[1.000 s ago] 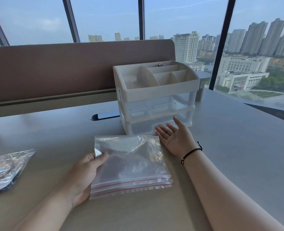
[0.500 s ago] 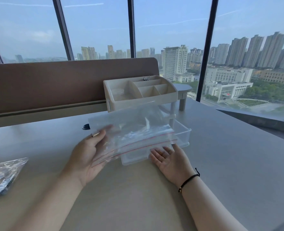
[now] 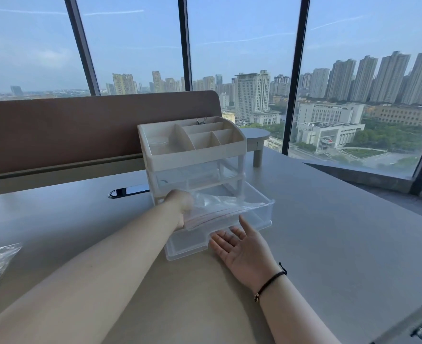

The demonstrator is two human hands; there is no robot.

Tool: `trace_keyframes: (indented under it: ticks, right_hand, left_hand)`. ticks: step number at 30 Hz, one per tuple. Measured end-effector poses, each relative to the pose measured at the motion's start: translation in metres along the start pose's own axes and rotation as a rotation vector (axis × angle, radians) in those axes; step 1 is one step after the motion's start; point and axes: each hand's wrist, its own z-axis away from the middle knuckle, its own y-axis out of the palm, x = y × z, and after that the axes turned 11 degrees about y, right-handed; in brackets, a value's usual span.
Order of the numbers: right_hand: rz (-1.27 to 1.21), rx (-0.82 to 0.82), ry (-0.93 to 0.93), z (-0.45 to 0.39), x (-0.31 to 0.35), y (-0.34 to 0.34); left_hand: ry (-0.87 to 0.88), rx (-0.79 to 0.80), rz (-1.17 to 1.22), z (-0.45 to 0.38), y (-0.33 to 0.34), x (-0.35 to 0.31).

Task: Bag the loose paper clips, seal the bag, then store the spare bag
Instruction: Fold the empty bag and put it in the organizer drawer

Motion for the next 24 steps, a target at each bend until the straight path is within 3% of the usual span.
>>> trace_keyframes:
  ticks: [9, 12, 16, 20, 24]
  right_hand:
    - [-0.007, 0.051, 0.055, -0.002, 0.003, -0.002]
    - [-0.007, 0.07, 0.057, -0.004, 0.003, -0.004]
    - [-0.001, 0.084, 0.057, -0.006, 0.004, -0.006]
    - [0.015, 0.091, 0.051, -0.008, 0.003, -0.006]
    - [0.024, 0.08, 0.037, -0.009, 0.002, -0.006]
  left_hand:
    - [-0.104, -0.125, -0.087, -0.027, 0.006, 0.015]
    - [-0.104, -0.059, -0.24, -0.032, 0.006, 0.014]
    - [0.019, 0.022, -0.611, -0.027, 0.012, 0.007]
    - [0.221, 0.163, -1.204, -0.004, 0.015, 0.004]
    - [0.324, 0.26, -1.503, 0.016, 0.007, -0.008]
